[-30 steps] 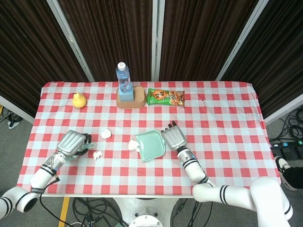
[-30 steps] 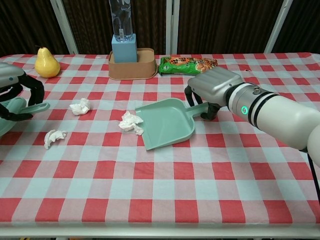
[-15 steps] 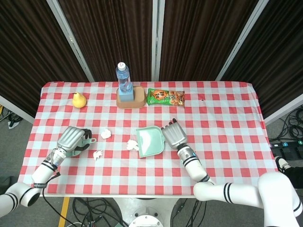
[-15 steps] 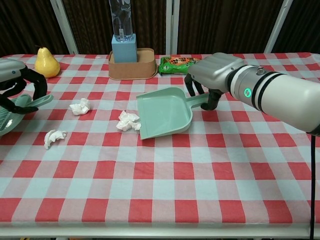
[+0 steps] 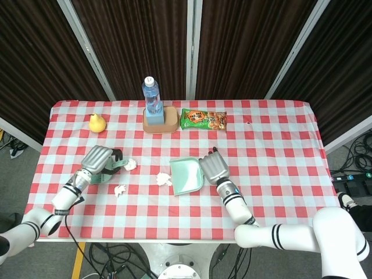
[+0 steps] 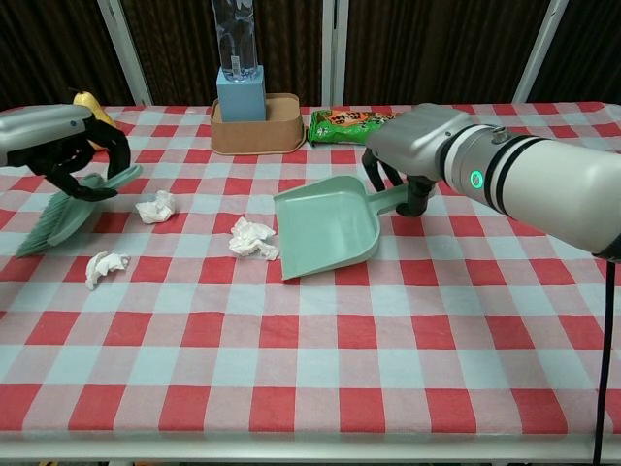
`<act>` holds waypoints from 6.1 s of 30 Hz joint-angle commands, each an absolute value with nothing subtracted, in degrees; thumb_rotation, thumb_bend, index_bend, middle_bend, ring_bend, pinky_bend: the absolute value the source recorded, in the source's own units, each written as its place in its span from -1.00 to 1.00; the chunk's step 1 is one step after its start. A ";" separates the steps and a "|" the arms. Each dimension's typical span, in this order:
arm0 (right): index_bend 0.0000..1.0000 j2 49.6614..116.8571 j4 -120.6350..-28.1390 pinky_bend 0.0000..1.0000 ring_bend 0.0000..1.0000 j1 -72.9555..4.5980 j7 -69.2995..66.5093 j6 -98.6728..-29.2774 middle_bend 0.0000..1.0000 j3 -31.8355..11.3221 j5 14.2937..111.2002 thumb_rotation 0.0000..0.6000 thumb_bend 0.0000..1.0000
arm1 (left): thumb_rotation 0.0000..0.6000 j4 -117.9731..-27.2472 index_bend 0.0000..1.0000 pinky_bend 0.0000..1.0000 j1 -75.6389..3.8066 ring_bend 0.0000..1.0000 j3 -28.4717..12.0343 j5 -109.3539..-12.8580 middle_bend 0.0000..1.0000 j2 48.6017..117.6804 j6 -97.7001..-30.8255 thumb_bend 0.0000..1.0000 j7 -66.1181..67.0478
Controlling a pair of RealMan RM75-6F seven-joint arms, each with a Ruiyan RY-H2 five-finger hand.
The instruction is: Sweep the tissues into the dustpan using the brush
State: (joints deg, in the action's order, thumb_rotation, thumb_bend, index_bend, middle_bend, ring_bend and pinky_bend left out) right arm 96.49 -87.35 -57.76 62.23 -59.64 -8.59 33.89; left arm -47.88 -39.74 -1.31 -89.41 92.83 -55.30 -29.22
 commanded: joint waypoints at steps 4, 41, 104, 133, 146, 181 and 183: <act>0.29 98.27 -86.56 -0.57 -0.33 -58.91 62.95 -60.52 0.13 -8.25 33.17 1.00 -0.14 | 1.00 -46.05 0.08 0.89 -42.73 0.60 -1.02 -91.16 0.12 95.34 -54.78 -0.17 -34.91; 0.36 104.56 -77.48 -0.57 -0.30 -61.00 53.59 -55.53 0.16 -10.16 35.46 1.00 -0.07 | 1.00 -66.47 0.08 0.88 -46.16 0.60 -3.36 -88.87 0.12 88.24 -59.94 -0.17 -44.63; 0.43 106.26 -74.71 -0.58 -0.28 -60.70 44.85 -52.40 0.19 -11.61 35.76 1.00 0.18 | 1.00 -63.34 0.08 0.87 -45.29 0.60 -13.69 -79.76 0.12 105.36 -56.10 -0.17 -36.86; -0.46 103.04 -77.33 -0.61 -0.47 -58.37 43.07 -53.91 -0.23 -10.68 36.37 1.00 -0.81 | 1.00 -70.40 0.08 0.87 -39.79 0.60 -9.83 -78.79 0.11 92.97 -58.91 -0.17 -23.98; -0.66 93.58 -88.97 -0.66 -0.62 -55.07 42.34 -60.79 -0.45 -10.27 43.47 1.00 -0.88 | 1.00 -67.00 -0.03 0.86 -39.15 0.60 -7.11 -74.93 0.04 93.31 -57.03 -0.17 0.80; -0.95 58.04 -96.29 -1.00 -1.00 -13.25 -2.58 -90.05 -0.81 6.62 83.31 1.00 -0.56 | 1.00 -83.03 -0.49 -0.53 -8.84 -0.52 0.75 -77.85 -0.40 70.70 -88.79 -0.58 2.14; -0.95 58.55 -95.60 -1.00 -1.00 -11.60 -3.41 -91.29 -0.81 6.61 83.92 1.00 -0.56 | 1.00 -83.96 -0.49 -0.54 -6.96 -0.52 1.42 -78.26 -0.41 70.68 -90.61 -0.58 3.26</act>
